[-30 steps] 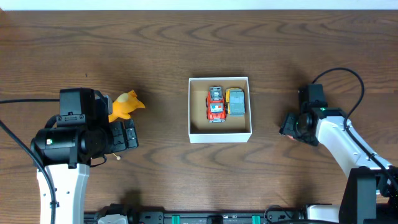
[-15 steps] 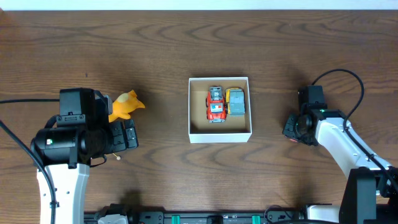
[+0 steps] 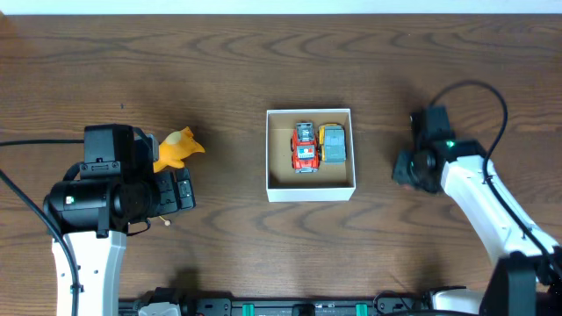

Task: Pack container
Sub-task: 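Carry the red ball with right gripper into the box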

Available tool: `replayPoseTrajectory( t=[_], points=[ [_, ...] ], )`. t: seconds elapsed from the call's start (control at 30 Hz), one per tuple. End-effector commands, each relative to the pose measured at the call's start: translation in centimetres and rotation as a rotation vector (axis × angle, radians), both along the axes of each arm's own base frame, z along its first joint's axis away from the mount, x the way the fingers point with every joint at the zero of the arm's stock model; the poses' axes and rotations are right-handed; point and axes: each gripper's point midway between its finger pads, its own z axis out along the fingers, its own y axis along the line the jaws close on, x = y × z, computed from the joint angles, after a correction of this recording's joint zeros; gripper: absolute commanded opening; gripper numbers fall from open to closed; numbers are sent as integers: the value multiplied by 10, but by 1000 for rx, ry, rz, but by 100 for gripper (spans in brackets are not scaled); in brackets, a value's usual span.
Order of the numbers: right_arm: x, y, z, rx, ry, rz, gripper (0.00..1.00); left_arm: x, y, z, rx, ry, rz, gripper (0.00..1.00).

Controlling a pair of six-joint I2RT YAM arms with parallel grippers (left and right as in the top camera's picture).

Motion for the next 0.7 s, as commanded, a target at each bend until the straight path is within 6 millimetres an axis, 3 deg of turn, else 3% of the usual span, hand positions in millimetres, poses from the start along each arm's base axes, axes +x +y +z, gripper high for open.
replayPoseTrajectory(
  t=[0.0, 0.2, 0.3, 0.43, 0.67],
  points=[
    [28, 30, 65, 18, -175, 77, 1, 2, 1, 5, -1, -13, 13, 98],
    [39, 102, 125, 48, -327, 263, 1, 2, 1, 5, -1, -14, 14, 98],
    [35, 143, 139, 63, -400, 372, 1, 2, 1, 5, -1, -14, 14, 98],
    [25, 189, 141, 79, -445, 485, 1, 2, 1, 5, -1, -14, 14, 98],
    [22, 234, 113, 47, -432, 584, 1, 2, 1, 5, -1, -14, 14, 98]
  ],
)
